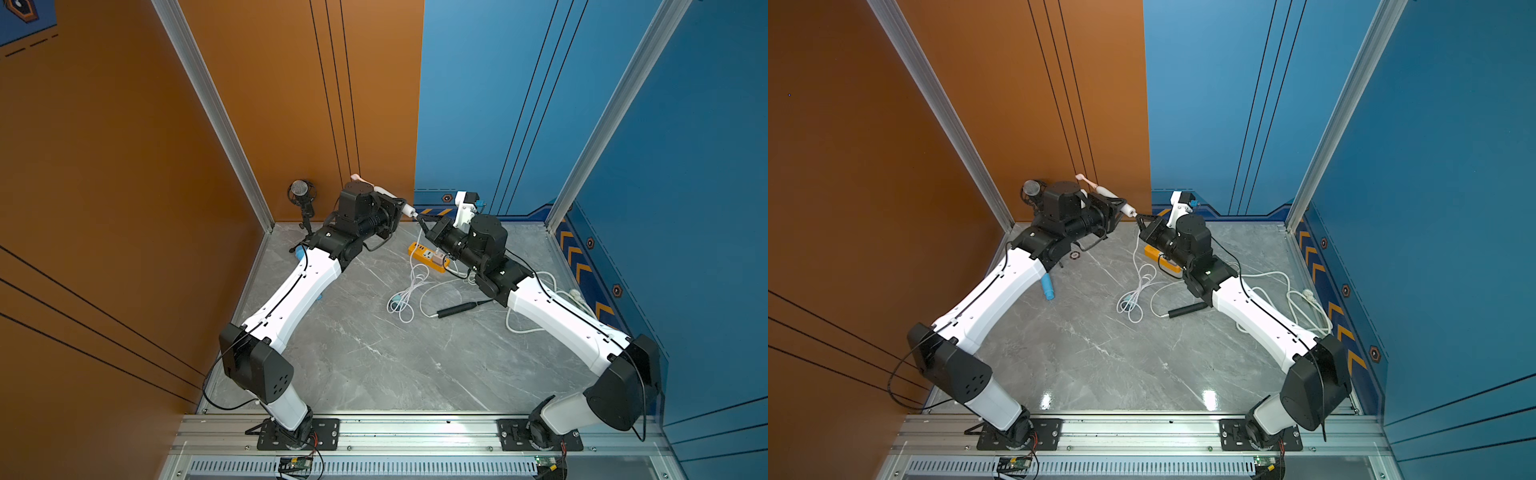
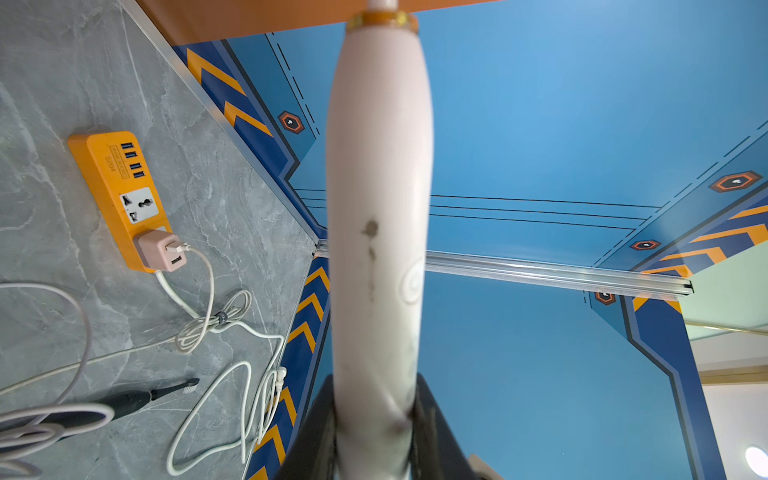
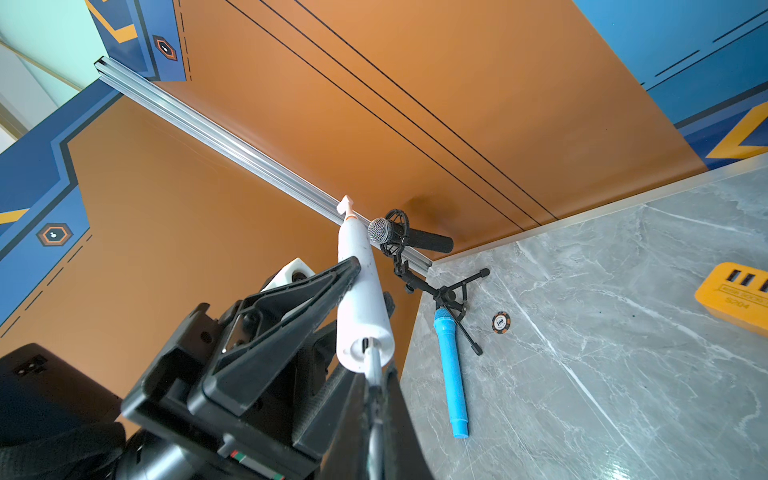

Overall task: Charge the electric toothbrush
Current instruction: Insert the charging cable into the electric toothbrush.

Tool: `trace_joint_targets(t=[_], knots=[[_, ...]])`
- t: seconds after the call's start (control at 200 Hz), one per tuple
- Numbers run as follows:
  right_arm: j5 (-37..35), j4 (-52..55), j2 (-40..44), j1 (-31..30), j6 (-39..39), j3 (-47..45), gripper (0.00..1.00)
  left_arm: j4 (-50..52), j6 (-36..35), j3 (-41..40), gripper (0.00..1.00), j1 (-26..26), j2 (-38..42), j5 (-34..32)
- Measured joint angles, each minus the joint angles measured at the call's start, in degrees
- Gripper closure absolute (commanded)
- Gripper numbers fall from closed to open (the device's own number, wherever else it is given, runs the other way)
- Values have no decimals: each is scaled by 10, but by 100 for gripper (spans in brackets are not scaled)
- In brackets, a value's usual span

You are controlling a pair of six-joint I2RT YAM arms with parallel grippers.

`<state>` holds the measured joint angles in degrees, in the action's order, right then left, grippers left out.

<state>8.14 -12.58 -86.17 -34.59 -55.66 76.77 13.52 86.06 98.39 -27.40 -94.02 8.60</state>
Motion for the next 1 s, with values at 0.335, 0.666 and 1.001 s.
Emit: trace_joint_targets(t=[0.335, 0.666, 1.001], knots=[[11, 0, -8, 1, -8, 10, 100, -4, 5, -1, 100, 1, 0, -8], [17, 0, -8, 1, -7, 11, 100, -5, 6, -1, 100, 1, 0, -9], [-5, 6, -9, 1, 14, 19, 100, -16, 6, -2, 100, -4, 0, -9]])
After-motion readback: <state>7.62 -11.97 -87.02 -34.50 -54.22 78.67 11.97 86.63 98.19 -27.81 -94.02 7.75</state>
